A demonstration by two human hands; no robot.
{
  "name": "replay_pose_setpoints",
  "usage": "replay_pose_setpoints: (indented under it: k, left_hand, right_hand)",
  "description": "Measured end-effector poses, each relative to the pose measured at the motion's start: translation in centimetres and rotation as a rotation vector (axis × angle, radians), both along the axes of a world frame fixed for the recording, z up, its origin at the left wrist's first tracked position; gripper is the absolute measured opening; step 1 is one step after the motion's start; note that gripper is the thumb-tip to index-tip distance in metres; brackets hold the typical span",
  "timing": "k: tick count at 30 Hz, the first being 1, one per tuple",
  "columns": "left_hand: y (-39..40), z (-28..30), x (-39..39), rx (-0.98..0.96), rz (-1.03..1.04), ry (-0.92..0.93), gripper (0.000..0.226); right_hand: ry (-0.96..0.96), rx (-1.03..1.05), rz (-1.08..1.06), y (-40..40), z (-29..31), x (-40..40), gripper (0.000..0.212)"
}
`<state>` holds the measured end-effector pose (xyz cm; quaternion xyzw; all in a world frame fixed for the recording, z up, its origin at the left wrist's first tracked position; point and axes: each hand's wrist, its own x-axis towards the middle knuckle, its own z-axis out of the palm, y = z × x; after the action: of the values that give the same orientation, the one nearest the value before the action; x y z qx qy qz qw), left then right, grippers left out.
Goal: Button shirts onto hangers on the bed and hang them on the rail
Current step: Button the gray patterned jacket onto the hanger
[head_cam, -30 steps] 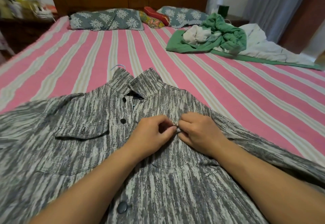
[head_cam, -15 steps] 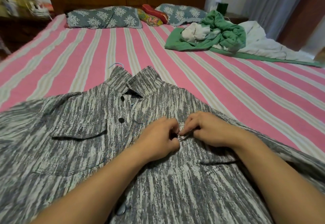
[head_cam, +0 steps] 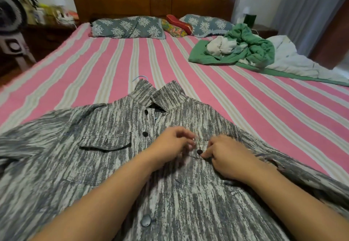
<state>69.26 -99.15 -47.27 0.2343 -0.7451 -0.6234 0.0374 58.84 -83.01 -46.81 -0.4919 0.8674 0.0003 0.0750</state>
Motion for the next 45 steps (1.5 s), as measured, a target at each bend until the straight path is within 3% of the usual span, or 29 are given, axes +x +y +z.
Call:
replay_pose_setpoints:
  k: [2,5,8,11,13,15,20,22,27,32,33,37,45]
  left_hand:
    - [-2.7,1.7,1.9,0.062,0.129,0.035,0.021]
    - [-7.5,2.5,5.0,-0.142,0.353,0.022,0.021]
    - [-10.3,1.1,6.2,-0.418,0.371,-0.142,0.014]
    - [-10.2,-1.5,6.1,-0.380,0.328,-0.203,0.020]
    - [-9.5,-2.9,5.5,-0.431,0.329,-0.172,0.024]
    - [-8.8,-3.9,4.8,-0.619,0.307,-0.210,0.029]
    - [-8.1,-4.1,3.6,-0.816,0.312,-0.208,0.014]
    - [-8.1,-4.0,3.5,-0.788,0.304,-0.194,0.004]
    - [-8.0,-2.4,3.8,-0.639,0.375,-0.136,0.019]
    - [-8.6,-1.7,4.1,0.153,0.539,-0.023,0.008]
    - [-8.7,-1.7,4.1,0.232,0.564,0.004,0.008]
    - [-8.3,-1.8,3.9,0.186,0.581,0.088,0.011]
    - [-8.3,-1.9,4.0,0.165,0.505,0.053,0.016]
  right_hand:
    - [0.044,0.025,-0.069,-1.6,1.0,1.0,0.021]
    - [-0.113,-0.126,-0.129,-5.7,2.4,3.3,0.015]
    - [-0.352,-0.202,-0.261,-11.1,1.9,5.7,0.042]
    - [-0.263,-0.003,-0.361,-14.5,-0.7,6.9,0.063]
    - [-0.228,0.010,-0.411,-15.3,-1.2,6.6,0.051]
    - [-0.290,-0.028,-0.452,-15.3,-0.9,5.5,0.032]
    - [-0.681,-0.353,-0.589,-13.8,-0.7,4.2,0.025]
    - [-0.790,-0.463,-0.598,-13.2,-0.9,4.3,0.024]
    - [-0.867,-0.710,-0.596,-13.6,-1.0,5.0,0.016]
    - [-0.780,-0.816,-0.552,-14.6,-1.2,5.7,0.013]
    - [-0.779,-0.809,-0.541,-14.8,-1.2,5.8,0.015]
    - [-0.827,-0.780,-0.546,-15.2,-1.2,6.1,0.015]
    - [-0.923,-0.677,-0.539,-15.0,-1.9,5.9,0.004]
